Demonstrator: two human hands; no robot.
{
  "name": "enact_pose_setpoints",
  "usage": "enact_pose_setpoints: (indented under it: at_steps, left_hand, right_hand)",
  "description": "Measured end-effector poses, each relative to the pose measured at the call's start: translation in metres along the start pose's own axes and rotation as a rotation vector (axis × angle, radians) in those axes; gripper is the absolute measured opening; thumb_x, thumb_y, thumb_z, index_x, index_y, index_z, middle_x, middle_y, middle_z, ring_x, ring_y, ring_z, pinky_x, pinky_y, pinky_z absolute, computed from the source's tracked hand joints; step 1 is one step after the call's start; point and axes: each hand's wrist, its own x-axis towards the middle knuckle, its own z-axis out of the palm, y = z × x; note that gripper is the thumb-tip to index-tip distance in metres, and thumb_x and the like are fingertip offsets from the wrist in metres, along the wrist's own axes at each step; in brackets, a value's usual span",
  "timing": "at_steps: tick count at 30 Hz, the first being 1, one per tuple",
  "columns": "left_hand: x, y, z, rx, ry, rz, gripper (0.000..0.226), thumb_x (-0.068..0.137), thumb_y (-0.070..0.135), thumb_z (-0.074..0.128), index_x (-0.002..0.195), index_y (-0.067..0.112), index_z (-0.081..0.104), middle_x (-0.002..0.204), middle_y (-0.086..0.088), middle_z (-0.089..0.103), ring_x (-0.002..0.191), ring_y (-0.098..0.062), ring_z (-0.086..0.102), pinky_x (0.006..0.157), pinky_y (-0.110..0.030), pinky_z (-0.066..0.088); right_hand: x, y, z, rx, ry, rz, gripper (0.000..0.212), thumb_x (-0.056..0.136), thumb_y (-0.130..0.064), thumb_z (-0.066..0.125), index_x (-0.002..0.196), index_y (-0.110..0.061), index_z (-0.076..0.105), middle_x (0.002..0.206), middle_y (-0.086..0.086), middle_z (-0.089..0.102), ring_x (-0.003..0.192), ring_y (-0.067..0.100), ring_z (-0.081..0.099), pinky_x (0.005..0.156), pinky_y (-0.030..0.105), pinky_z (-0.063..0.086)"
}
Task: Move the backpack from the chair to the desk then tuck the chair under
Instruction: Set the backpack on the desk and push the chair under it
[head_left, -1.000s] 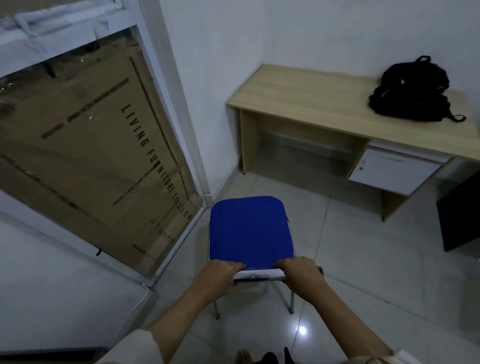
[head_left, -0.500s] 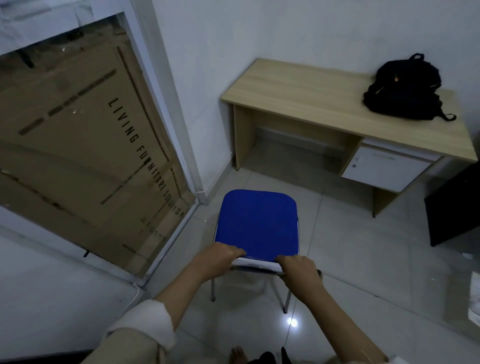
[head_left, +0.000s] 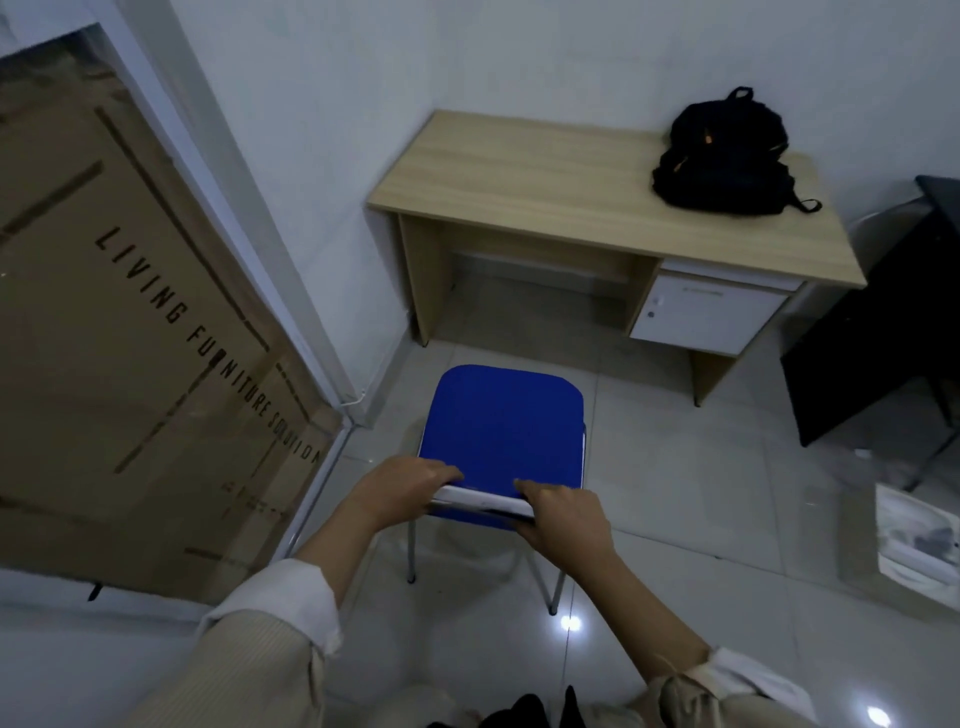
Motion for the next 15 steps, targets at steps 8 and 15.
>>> enact_pose_setpoints:
  at_steps: [8,15]
  left_hand:
    - [0.026,-0.026,-0.005,0.108,0.104,0.050,0.054,0.084,0.015,0.066,0.134,0.017,0.047,0.144,-0.010,0.046,0.140,-0.026,0.029,0.113,-0.040,0.026]
    - [0.065,-0.044,-0.018,0.264,0.202,0.083,0.072,0.072,0.033,0.077,0.135,0.024,0.045,0.151,-0.015,0.033,0.142,-0.036,0.016,0.113,-0.050,0.004]
  right_hand:
    - [0.032,0.013,0.016,-0.076,0.230,-0.035,0.059,0.078,-0.062,0.063,0.116,-0.017,0.064,0.095,0.005,0.075,0.089,0.022,0.070,0.096,0.048,0.050]
    - [0.065,0.025,0.000,-0.064,0.192,-0.006,0.088,0.081,-0.081,0.032,0.148,-0.025,0.025,0.142,0.005,0.051,0.138,0.029,0.036,0.115,0.060,0.020]
